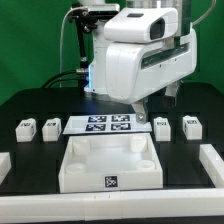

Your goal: Assemble one leg

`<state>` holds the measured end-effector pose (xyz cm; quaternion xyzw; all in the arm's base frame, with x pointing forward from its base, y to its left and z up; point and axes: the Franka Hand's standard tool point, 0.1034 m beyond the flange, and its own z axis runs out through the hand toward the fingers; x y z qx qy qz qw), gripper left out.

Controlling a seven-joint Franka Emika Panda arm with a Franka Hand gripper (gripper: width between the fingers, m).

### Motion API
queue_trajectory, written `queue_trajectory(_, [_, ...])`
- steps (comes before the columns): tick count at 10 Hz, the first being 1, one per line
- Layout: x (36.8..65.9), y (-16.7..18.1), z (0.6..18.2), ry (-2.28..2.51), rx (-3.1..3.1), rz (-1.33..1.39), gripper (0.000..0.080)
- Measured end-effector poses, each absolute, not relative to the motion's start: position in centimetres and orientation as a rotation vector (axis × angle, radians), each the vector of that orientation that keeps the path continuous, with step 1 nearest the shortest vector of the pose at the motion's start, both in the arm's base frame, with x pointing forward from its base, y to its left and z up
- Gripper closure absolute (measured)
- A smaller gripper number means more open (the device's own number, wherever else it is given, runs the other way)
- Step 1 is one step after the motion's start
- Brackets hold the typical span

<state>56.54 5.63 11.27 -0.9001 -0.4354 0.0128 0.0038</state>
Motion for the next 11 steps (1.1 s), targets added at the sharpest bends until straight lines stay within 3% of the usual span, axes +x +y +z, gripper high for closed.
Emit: queue_trajectory(11, [56.44, 5.63, 11.13, -1.420, -2.792, 0.043, 0.0150])
